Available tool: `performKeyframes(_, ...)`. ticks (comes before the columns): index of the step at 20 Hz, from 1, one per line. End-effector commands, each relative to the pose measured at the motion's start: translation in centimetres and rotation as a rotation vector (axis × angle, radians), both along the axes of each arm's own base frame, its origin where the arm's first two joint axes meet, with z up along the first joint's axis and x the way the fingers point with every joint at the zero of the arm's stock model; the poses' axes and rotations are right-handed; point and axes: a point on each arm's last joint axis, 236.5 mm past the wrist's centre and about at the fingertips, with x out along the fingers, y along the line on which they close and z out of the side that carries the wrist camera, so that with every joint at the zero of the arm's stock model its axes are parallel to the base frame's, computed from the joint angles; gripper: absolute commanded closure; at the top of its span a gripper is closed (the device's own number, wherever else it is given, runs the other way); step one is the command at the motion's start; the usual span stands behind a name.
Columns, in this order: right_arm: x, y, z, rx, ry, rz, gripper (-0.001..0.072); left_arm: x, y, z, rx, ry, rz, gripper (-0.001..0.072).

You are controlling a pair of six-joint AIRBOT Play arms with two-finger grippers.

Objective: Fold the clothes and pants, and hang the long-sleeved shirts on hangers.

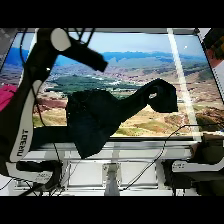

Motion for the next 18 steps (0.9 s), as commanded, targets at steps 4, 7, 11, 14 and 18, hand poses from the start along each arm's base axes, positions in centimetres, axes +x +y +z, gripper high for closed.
performKeyframes(4,-0.5,14.9,-8.6,0.137,0.227,0.54,0.0701,-4.6,12.2,-6.3,0.151,0.32,0.222,0.0688)
performKeyframes(7,-1.1,21.7,-12.6,0.204,0.339,0.723,0.07,-7.8,16.0,-8.8,0.164,0.419,0.304,0.0688)
performKeyframes(11,-0.8,28.3,-17.2,0.201,0.408,0.844,0.0673,-12.3,18.5,-11.5,0.138,0.558,0.307,0.0686)
performKeyframes(14,0.2,31.5,-19.6,0.173,0.41,0.856,0.0323,-13.1,18.5,-12.9,0.116,0.609,0.316,0.0301)
performKeyframes(18,1.0,33.4,-22.6,0.119,0.429,0.853,0.0301,-12.9,19.7,-14.9,0.172,0.627,0.341,0.0179)
